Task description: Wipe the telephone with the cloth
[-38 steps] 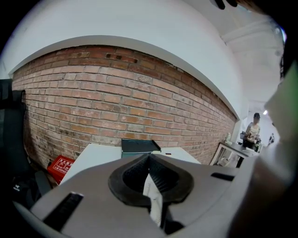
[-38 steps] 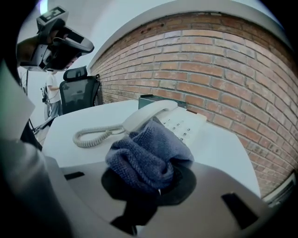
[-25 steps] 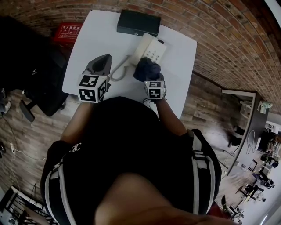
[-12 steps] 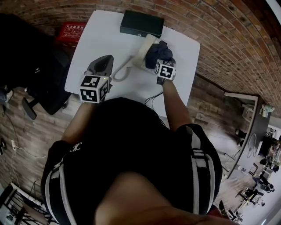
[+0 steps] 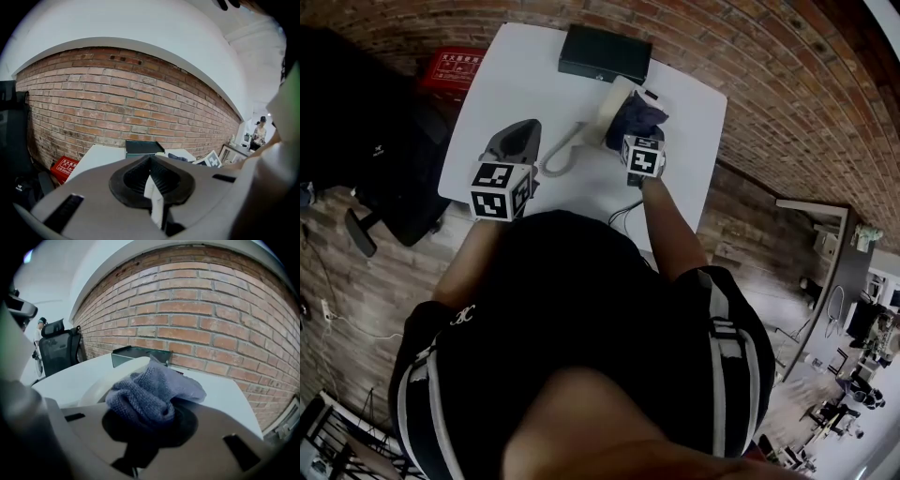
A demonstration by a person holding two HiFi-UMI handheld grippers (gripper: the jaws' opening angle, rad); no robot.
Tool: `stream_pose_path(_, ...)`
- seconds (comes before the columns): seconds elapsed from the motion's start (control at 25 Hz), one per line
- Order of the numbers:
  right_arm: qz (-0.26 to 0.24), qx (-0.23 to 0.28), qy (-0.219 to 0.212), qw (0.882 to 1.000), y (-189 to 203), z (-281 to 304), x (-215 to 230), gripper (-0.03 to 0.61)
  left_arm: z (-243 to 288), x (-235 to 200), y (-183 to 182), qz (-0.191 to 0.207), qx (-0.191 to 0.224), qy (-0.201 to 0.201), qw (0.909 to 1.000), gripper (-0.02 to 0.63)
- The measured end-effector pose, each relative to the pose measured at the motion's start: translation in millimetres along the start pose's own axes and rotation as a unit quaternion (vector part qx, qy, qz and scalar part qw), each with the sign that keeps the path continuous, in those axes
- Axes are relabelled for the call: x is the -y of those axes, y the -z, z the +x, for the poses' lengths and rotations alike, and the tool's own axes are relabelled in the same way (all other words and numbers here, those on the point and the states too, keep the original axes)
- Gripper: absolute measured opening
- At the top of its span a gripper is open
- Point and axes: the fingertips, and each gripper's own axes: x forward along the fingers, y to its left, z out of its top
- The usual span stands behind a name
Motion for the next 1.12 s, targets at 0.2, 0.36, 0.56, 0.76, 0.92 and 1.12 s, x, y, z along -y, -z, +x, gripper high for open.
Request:
stream_pose_path(0.2, 0.011, -0.016, -0.023, 1.0, 24, -18, -18, 0.06, 2, 3, -1, 0.0, 0.0, 0.012, 0.9999, -0.008)
stream_pose_path(0.36, 0.008, -0.028, -0.033, 0.999, 41, -30, -35, 0.061, 0, 1, -1, 0.002, 0.003, 0.021, 0.9998, -0.008)
stream_pose_path(0.56, 0.004, -0.04, -0.04, 0.998, 57, -42, -53, 0.061, -3, 3, -2, 0.005, 0.003, 0.035, 0.9994, -0.008)
stream_pose_path(0.76, 0.022, -0.048, -0.04, 0.998, 72, -54, -68, 0.061, -9, 4, -1, 0.011, 0.002, 0.047, 0.9988, -0.007)
stream_pose_path(0.92, 0.05, -0.052, -0.035, 0.997, 74, -55, -70, 0.061, -12, 3, -1, 0.015, 0.001, 0.057, 0.9982, -0.008)
stream_pose_path(1.12, 0.081, -0.081, -0.041, 0.993, 78, -63, -76, 0.061, -11, 15, -5, 0.025, 0.005, 0.082, 0.9963, -0.008)
